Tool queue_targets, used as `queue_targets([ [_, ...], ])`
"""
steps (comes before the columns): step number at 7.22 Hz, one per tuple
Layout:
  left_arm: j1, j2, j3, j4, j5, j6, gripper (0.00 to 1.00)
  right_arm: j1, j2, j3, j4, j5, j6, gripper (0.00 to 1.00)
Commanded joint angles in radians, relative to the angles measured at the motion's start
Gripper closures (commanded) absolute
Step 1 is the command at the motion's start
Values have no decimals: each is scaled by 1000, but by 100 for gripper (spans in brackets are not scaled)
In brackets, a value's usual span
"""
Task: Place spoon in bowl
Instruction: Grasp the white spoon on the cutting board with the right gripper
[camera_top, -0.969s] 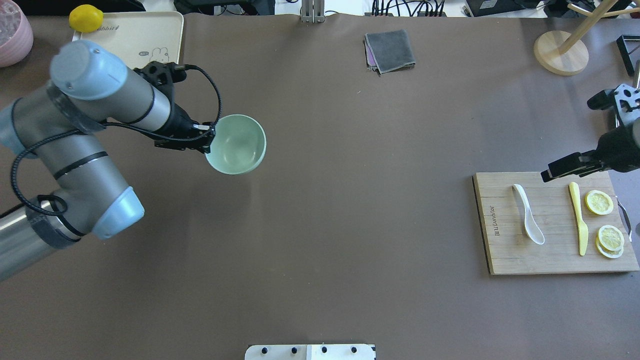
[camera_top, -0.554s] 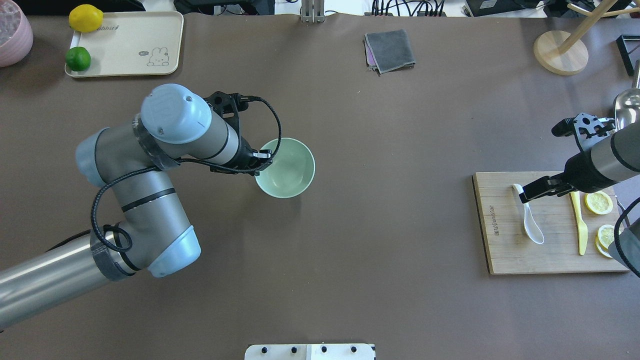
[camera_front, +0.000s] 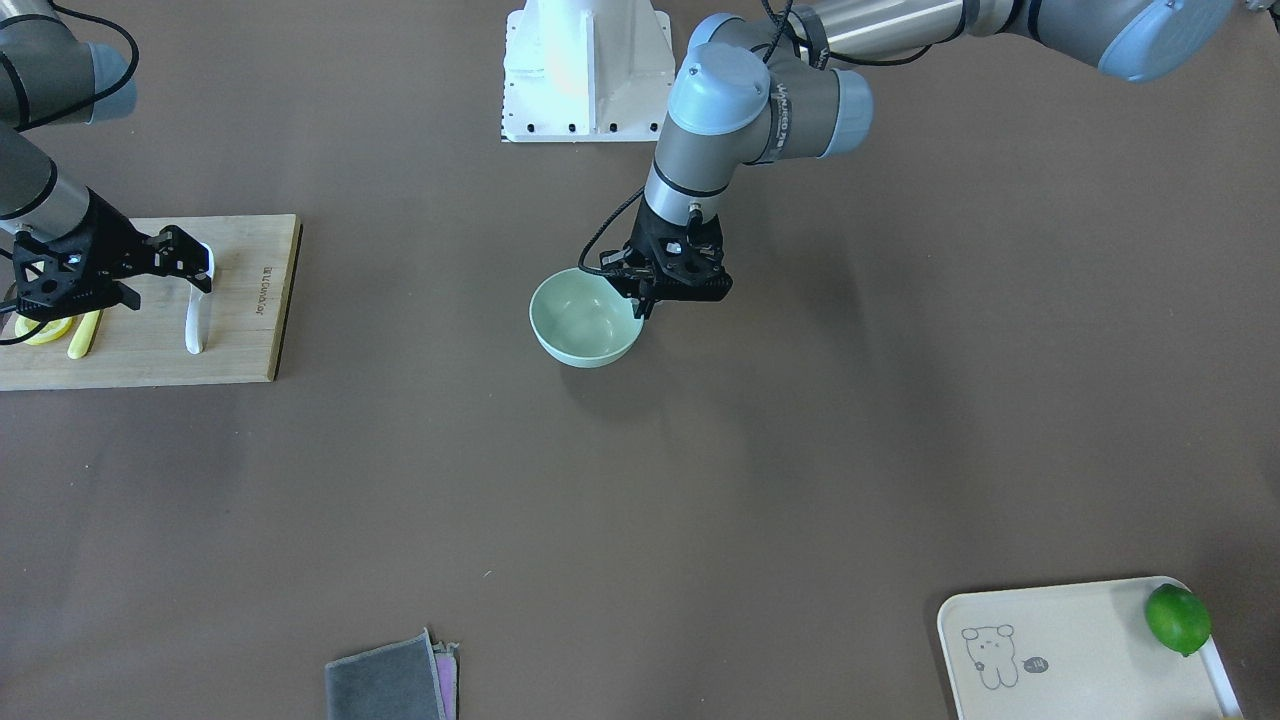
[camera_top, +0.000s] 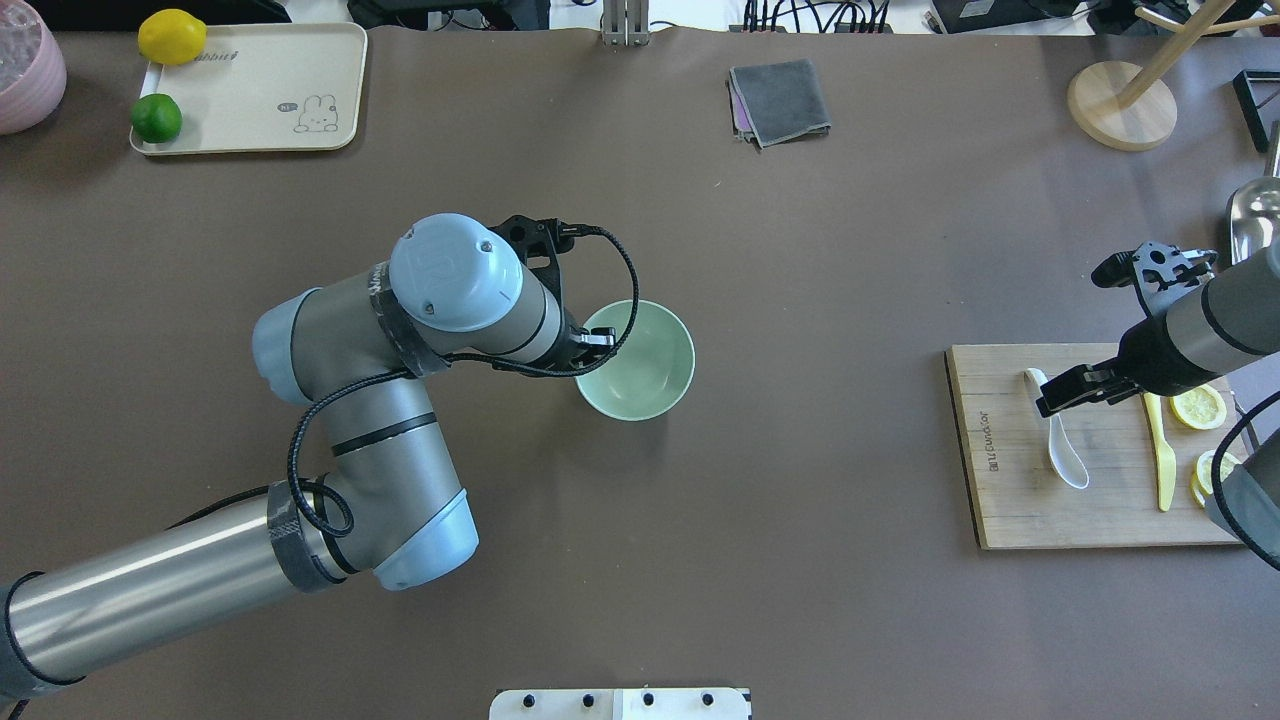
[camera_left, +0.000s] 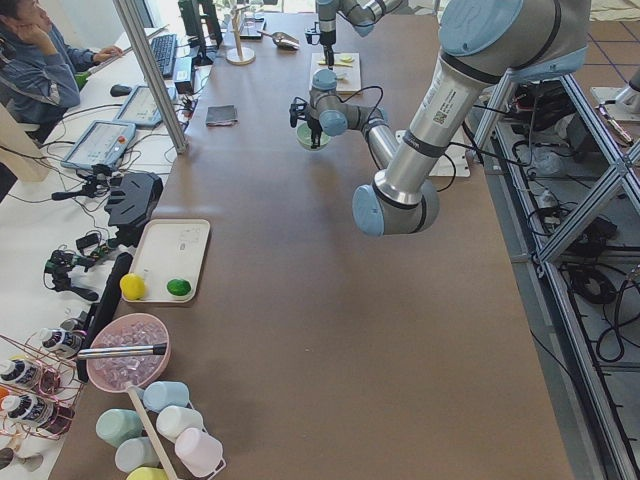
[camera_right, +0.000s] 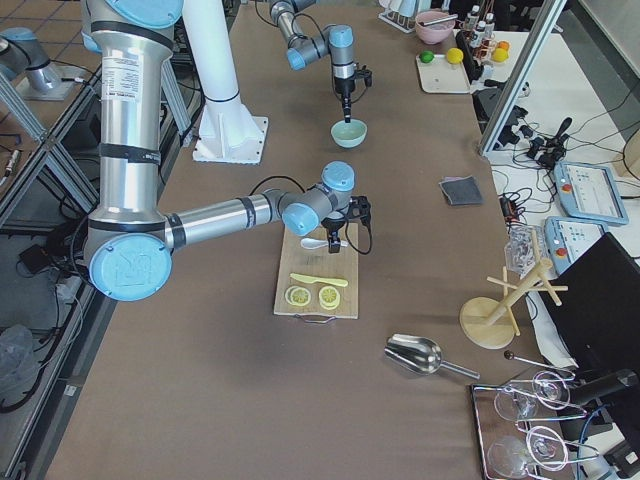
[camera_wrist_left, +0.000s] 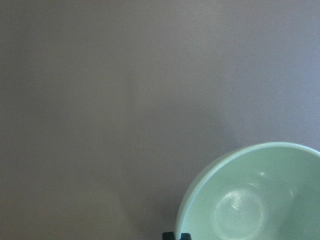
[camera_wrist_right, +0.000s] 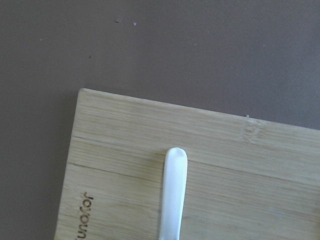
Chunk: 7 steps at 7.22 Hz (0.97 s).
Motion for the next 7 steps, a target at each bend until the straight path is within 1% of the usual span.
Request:
queue_targets([
  [1, 16, -22, 25, 0, 15, -6, 100, -3, 23, -31, 0, -2, 2, 17],
  [3, 27, -22, 25, 0, 15, -6, 100, -3, 45, -54, 0, -2, 2, 18],
  [6, 27, -23, 25, 0, 15, -6, 100, -10, 43, -56, -2, -2, 2, 28],
  [7, 27, -22, 25, 0, 15, -5, 92, -17, 43, -57, -2, -2, 2, 30],
])
